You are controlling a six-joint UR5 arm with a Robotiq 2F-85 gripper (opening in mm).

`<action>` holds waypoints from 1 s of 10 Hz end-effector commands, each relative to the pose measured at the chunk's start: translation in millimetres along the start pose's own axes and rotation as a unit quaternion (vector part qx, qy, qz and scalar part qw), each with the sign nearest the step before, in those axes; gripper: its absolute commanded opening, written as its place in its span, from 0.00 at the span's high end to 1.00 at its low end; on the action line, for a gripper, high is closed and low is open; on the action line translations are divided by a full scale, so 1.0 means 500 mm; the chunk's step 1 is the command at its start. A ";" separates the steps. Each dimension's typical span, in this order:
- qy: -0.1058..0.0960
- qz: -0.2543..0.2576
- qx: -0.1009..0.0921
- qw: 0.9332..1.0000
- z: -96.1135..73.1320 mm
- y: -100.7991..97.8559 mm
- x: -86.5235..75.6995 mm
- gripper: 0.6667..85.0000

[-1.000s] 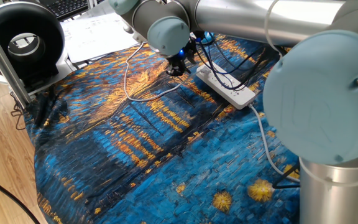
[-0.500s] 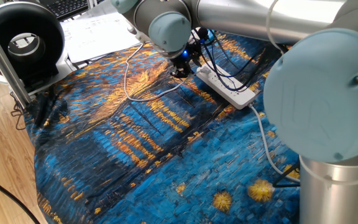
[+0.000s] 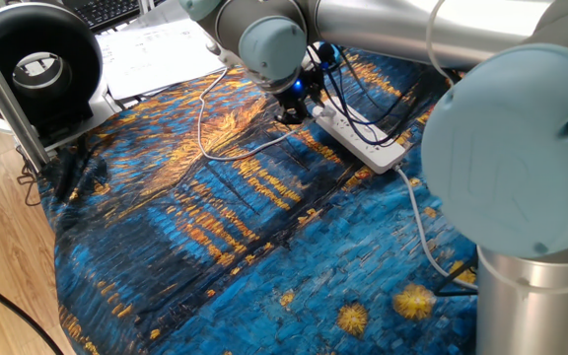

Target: Plug in the power cord of the desk lamp, turn on the socket, and light up the desk lamp

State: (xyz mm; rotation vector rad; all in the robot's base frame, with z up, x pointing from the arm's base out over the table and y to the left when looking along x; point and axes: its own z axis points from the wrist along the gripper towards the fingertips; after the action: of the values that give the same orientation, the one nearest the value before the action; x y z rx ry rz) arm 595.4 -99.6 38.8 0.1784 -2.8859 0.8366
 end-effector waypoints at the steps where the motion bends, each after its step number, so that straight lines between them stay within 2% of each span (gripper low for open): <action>1: -0.003 0.001 -0.003 1.000 -0.003 -0.001 0.000 0.60; 3: -0.011 -0.003 0.006 1.000 -0.009 -0.006 -0.011 0.60; 5: -0.003 -0.001 0.007 1.000 -0.009 -0.003 -0.007 0.60; 8: 0.006 0.001 0.032 0.999 -0.001 -0.028 -0.005 0.60; 10: 0.016 0.010 0.021 1.000 0.000 -0.013 0.001 0.61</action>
State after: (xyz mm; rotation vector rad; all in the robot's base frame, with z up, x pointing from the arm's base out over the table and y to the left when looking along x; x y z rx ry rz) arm 599.1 -106.5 44.6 0.1758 -2.8570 0.9098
